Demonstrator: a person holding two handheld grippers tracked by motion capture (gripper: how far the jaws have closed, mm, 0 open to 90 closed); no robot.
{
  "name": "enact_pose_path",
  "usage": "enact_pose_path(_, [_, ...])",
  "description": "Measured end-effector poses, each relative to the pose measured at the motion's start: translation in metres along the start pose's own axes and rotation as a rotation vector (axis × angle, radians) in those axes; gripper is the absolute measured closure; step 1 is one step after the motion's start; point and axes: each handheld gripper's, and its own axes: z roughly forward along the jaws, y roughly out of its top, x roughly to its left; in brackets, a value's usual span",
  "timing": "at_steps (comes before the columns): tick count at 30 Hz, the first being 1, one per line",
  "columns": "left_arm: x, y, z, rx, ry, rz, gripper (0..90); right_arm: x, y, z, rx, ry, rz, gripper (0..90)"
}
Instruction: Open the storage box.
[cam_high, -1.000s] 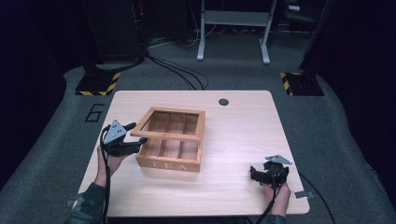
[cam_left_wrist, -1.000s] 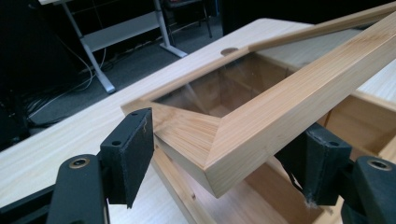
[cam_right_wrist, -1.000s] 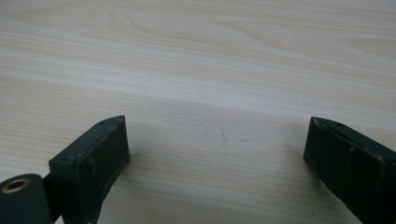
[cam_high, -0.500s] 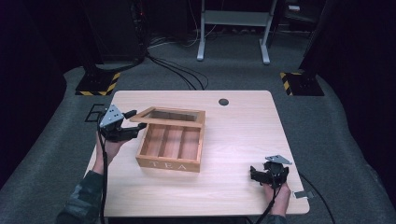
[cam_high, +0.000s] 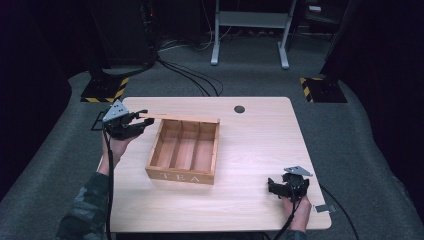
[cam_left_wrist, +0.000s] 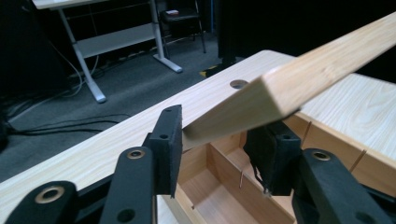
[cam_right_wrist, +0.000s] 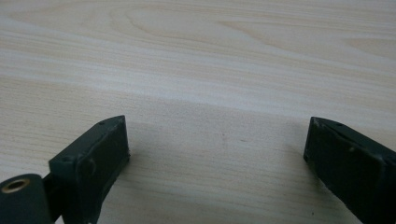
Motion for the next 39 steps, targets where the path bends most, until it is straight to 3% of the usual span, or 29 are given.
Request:
enact_pose_path(28, [0.018, 0.031, 0.016, 0.045, 0.011, 0.034, 61.4, 0.0, 0.0, 0.0, -0.004, -0.004, 0.003, 6.8])
enact_pose_path(39, [0.028, 0.045, 0.026, 0.066, 0.007, 0.026, 62.7, 0.0, 0.0, 0.0, -0.005, -0.004, 0.009, 6.8])
